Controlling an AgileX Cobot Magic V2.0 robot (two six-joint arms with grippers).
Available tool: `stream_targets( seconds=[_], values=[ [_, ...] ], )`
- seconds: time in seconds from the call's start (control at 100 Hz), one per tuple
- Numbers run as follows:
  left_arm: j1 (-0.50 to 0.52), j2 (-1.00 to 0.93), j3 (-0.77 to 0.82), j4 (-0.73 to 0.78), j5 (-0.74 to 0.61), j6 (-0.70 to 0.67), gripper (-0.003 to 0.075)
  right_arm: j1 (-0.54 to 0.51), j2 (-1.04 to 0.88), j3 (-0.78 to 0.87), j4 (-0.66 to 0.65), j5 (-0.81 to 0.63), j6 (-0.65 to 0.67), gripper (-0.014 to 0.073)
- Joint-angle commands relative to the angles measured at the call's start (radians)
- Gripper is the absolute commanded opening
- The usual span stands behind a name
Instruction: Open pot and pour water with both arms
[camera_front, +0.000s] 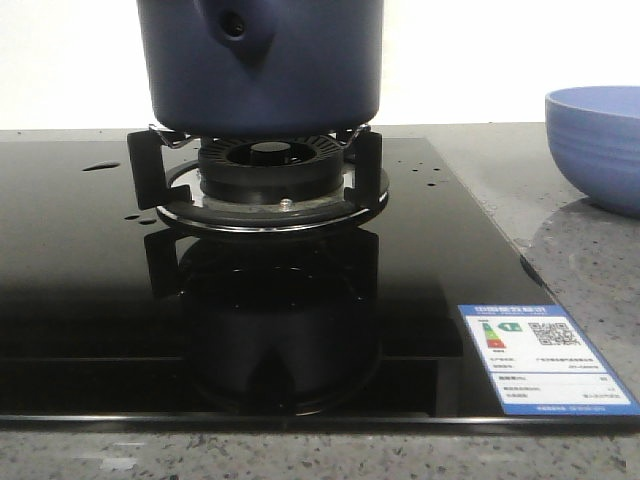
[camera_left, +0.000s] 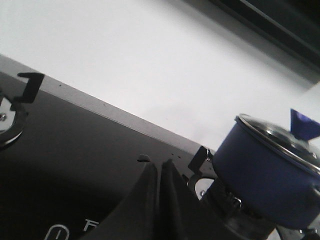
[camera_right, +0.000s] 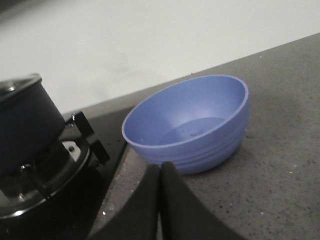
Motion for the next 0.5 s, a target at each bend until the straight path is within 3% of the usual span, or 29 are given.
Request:
stream_targets(
  seconds=[0.0,0.17,0.37,0.49],
  values=[
    [0.003,0.090,-0.128,0.035,0.058,0.090,-0.0019,-0.006,0.101,-0.110,-0.082,0.039,-0.012,-0.0046],
    [0.003,0.235,-0.286,0.033,0.203,0.245,-0.0019,-0.004,0.274,-0.255,-0.124,0.161,-0.014,-0.0046],
    [-0.007,0.326,-0.393,-0.006,0.216,0.293,-0.0015,-0.003,0.368,-0.349,-0.120,0.162,-0.095,-0.0044],
    [-0.033,0.361,-0.416,-0.148,0.216,0.426,0.0067,-0.002,0.382,-0.377,-0.084,0.162,-0.144,0.0038]
  ],
)
